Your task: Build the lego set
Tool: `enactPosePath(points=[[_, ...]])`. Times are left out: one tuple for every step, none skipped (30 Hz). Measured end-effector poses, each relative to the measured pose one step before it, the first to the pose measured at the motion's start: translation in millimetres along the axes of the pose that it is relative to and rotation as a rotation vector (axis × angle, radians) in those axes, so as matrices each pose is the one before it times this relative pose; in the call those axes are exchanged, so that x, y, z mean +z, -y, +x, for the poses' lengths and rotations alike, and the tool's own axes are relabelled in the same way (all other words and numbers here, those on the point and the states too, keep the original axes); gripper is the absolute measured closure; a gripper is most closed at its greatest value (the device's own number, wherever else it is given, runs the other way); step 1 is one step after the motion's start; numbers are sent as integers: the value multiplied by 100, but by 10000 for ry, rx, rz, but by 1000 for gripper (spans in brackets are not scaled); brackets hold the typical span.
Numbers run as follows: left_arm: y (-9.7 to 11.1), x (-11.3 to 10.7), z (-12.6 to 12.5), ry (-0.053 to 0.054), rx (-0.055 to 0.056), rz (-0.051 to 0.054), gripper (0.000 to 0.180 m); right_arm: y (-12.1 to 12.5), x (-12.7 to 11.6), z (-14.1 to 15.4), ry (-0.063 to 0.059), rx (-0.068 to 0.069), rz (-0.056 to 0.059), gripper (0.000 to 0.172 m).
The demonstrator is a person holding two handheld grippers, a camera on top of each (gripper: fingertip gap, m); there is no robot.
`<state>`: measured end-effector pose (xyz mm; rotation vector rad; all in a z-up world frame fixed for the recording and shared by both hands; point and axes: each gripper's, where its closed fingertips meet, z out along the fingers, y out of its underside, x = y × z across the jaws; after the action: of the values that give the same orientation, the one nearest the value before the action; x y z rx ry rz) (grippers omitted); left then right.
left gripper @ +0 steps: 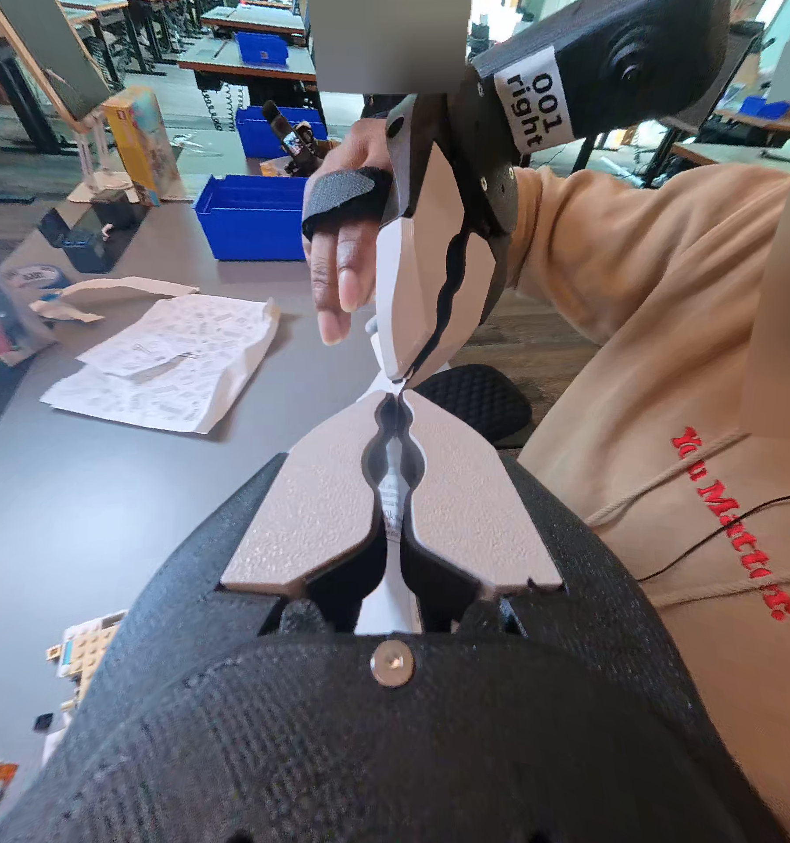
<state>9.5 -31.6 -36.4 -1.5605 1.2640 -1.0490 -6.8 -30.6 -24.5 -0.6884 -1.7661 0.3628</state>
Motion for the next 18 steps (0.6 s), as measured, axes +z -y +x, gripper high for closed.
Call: enactPosePath(points=[[-249,21,25,-73,-124,-19,180,-68,101,-188,-3,-230,-26,172],[-192,-23,56,-97,-114,-4,180,-21,98,-126,-37,-175,32,172],[-33,-76,60,-119,-155,71,180,45,66,-34,-46,-76,57,172],[-15,-51,31,-43,-74,37,180,23,49,-11,-4,-31,16,172],[-15,-47,3,34,35,9,180,55,25,5,-32,-104,27,172],[68,-60,78,-34,-29,51,180,95,15,29,-77,-130,48,172],[28,-59,-5,2,-33,57,180,13,40,0,-53,-105,-4,172],[-72,-20,-31,-30,-56,9,180,-51,53,-33,-45,-138,-36,172],[-8,-31,-123,-12,-89,84,180,-64,40,-3,-73,-163,-25,172],[-49,-17,-3,-98,-124,47,180,-35,35,-63,-36,-128,-10,172],[-76,-14,-46,-50,-50,23,180,-15,18,-130,15,-132,-12,172],[10,-145,-265,100,-78,94,180,-7,-130,-589,273,-184,2,172],[790,-1347,-970,276,-275,635,180,-269,-372,-949,385,-100,-97,172],[1071,-2357,-1181,197,-417,816,180,-680,-551,-465,-122,-112,-204,172],[-594,-1226,-876,600,362,-195,180,-808,-505,-253,-258,-149,-178,172],[-1634,485,201,390,585,-818,180,-624,-233,-312,16,33,-120,172],[-757,627,194,266,382,-526,180,-246,-100,-71,124,205,-10,172],[-30,-20,-705,457,144,-267,180,101,-138,337,5,278,88,172]])
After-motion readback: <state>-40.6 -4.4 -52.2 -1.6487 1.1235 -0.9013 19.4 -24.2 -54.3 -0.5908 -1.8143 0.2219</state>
